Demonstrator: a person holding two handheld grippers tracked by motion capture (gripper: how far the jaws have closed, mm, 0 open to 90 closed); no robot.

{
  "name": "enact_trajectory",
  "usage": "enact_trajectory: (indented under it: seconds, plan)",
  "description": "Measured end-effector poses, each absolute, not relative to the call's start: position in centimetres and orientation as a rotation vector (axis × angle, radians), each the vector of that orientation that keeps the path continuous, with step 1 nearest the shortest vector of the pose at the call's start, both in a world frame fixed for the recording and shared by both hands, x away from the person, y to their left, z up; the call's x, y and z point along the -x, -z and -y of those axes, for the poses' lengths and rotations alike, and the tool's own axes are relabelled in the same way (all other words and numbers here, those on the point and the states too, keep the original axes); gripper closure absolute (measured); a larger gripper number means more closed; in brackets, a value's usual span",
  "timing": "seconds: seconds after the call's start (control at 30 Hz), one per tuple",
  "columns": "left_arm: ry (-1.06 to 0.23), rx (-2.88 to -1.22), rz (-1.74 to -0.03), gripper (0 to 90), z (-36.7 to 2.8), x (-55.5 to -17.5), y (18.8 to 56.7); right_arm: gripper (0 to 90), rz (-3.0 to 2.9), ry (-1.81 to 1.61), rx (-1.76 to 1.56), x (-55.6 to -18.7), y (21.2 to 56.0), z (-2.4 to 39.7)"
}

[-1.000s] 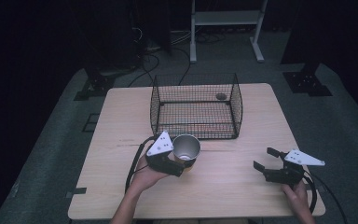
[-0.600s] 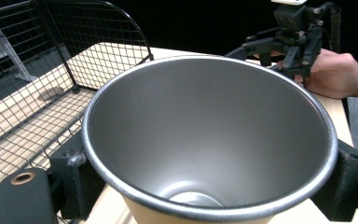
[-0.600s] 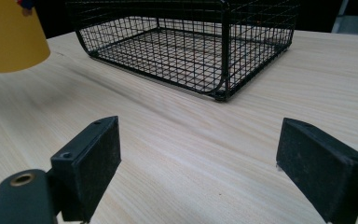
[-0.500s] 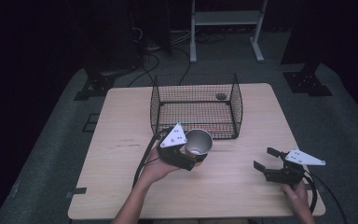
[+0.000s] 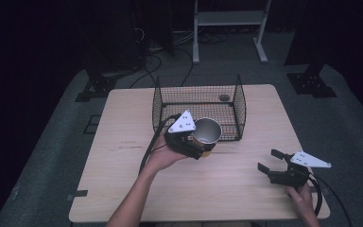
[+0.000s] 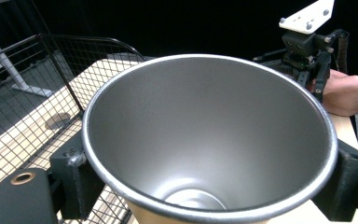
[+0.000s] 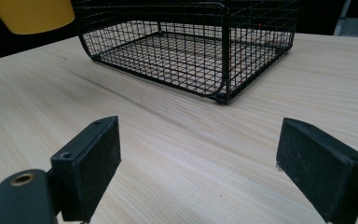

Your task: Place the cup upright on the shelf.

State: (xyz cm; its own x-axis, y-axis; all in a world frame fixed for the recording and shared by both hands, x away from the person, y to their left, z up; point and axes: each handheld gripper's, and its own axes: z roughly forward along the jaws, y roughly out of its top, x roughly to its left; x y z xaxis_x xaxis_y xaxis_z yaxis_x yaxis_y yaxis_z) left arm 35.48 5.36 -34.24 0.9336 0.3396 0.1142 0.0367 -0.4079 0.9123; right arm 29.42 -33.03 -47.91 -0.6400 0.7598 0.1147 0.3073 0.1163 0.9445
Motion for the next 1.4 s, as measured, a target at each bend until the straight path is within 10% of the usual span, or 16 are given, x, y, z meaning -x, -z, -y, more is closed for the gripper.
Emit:
enact_trajectory:
  seconds: [1.4]
  plan:
    - [-0.325, -1.954, -0.370, 13.4, -4.5, -45.0, 31.1, 12.7, -1.998, -1.551, -1.032, -29.5, 47.9, 33.1]
